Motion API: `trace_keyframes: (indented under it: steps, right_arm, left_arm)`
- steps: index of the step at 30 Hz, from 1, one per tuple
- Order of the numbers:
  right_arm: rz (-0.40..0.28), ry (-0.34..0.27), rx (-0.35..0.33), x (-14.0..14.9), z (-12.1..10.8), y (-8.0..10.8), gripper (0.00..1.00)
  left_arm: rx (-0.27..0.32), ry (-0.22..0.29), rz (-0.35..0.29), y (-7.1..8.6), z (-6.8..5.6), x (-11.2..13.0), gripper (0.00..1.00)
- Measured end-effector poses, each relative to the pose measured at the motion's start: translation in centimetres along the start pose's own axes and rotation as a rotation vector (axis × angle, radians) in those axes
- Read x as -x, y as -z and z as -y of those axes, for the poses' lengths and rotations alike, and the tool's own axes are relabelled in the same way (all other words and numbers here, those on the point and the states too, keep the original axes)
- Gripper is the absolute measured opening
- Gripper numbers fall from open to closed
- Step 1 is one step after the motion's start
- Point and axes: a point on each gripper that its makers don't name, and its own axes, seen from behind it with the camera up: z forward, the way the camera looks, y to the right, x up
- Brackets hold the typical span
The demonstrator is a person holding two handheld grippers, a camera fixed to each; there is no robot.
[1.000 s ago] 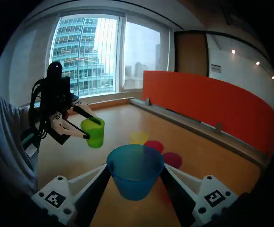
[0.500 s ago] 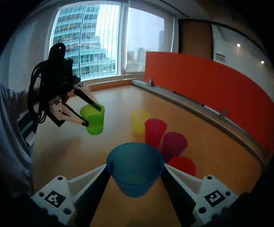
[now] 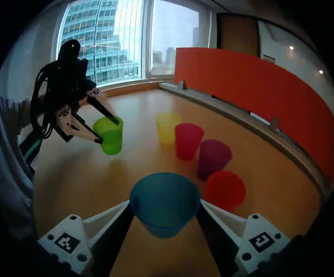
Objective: Pour water
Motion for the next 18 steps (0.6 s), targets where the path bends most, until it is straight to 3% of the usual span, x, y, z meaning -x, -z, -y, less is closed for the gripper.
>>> trace_keyframes:
  steps: [18]
  right_arm:
    - [0.062, 0.01, -0.002, 2.6, 0.2, -1.9, 0.91]
  left_arm:
    - [0.018, 0.022, 0.012, -1.3, 0.3, 1.5, 0.88]
